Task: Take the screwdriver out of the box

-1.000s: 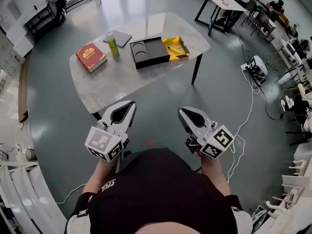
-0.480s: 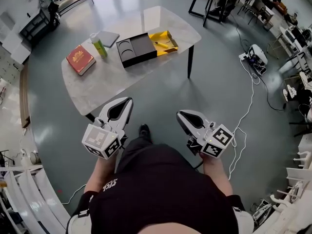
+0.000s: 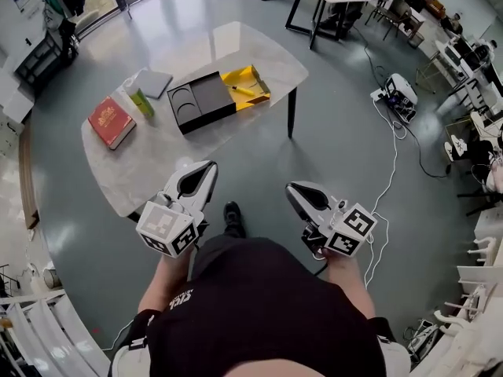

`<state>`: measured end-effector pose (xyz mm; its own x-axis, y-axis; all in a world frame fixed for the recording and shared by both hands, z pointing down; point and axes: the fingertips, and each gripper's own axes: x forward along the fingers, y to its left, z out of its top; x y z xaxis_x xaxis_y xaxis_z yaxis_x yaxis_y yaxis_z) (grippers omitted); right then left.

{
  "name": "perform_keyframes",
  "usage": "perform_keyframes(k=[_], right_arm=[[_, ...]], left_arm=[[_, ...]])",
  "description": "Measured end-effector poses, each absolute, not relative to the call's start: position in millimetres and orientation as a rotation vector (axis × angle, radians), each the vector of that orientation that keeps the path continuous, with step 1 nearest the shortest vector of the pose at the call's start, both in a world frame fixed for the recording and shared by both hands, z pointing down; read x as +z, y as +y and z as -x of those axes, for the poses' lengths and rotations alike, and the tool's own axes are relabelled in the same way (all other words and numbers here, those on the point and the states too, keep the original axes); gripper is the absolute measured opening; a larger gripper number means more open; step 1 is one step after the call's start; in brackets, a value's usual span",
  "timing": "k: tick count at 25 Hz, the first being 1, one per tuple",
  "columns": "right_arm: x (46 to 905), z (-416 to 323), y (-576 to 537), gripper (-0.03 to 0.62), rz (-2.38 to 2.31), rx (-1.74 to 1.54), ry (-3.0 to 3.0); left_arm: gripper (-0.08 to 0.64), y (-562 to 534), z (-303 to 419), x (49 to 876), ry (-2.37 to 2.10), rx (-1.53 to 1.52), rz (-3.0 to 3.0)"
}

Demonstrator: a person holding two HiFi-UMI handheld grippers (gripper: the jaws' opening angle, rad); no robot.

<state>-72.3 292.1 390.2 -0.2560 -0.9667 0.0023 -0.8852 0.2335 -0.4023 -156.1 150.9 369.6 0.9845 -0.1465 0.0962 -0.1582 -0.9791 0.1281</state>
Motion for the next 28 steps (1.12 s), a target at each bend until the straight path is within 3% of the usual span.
perform_keyframes(k=[12,28], right_arm=[[386,-1,186,0.014,1.785,-0.505,2.221],[387,-10,35,0.014,1.687,-0.559,2.33]], left_arm=[[0.003,53,90,362,-0.177,0.13,-3.004],[0.003,-63,79,377,-0.224,0.17,-2.991]])
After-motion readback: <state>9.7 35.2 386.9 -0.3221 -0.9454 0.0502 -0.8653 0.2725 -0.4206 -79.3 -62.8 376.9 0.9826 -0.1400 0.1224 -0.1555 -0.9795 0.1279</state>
